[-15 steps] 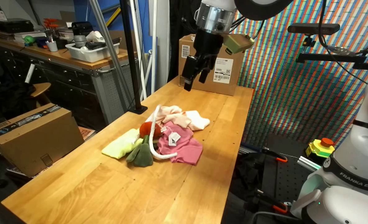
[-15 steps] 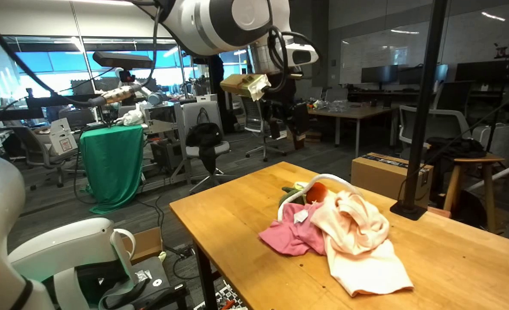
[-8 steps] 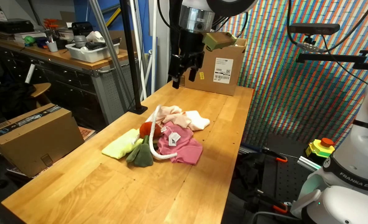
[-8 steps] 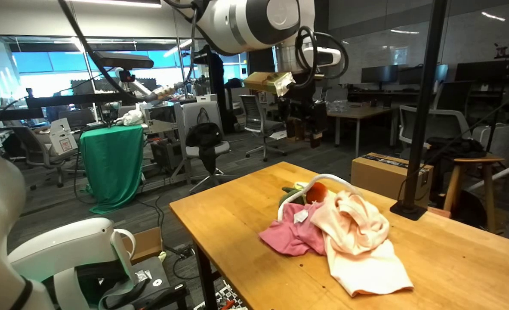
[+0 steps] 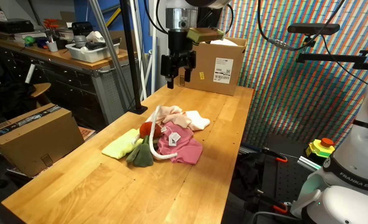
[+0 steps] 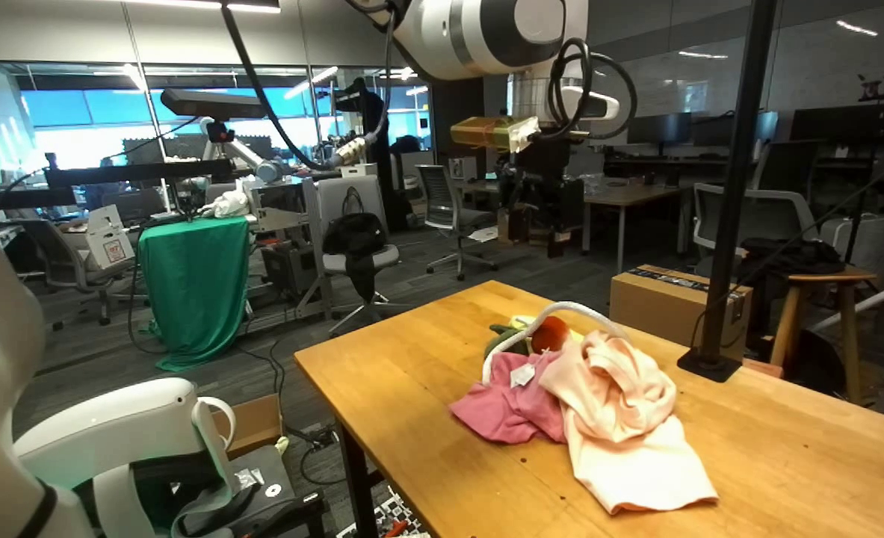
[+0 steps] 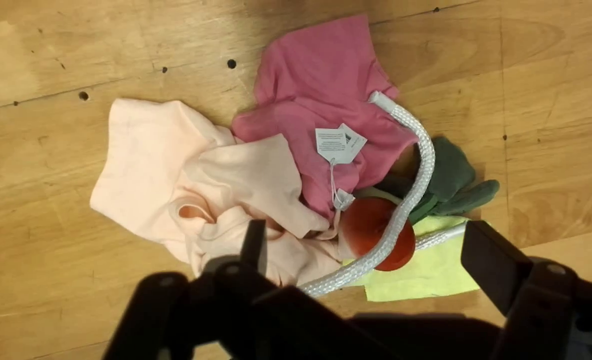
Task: Spread the pile - put the white string on the right, the plush toy on the left and spread the cloths to the sides
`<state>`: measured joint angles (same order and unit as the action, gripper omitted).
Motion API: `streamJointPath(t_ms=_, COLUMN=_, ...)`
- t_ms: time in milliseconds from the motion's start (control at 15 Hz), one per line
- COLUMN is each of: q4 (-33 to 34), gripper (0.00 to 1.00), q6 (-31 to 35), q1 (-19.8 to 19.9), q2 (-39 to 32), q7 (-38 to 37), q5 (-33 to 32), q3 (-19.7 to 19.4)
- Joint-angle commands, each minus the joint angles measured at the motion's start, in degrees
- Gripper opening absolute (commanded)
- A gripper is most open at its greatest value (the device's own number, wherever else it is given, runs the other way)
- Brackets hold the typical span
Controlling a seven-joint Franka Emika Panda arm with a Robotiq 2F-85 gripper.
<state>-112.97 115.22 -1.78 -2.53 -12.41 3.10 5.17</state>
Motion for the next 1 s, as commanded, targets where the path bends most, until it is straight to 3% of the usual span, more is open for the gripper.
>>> streamJointPath(t_ms=0, q4=8.5, gripper=1.00, q6=-6.7, q1=-0.4, q2=-5.1, q7=-0.2, q5=4.2, q3=-1.0)
streamJointPath(t_ms=400, q4=12.2, gripper=1.00, q6=-4.9, q1=-0.6, q2=-9.6, q7=-5.2, q5=14.6, q3=-1.0)
streamJointPath(t_ms=933, q4=11.3, gripper=1.00, q6=4.0, q1=-0.8, q2=-13.7, q7=-11.9, q5=14.9, q3=-2.7)
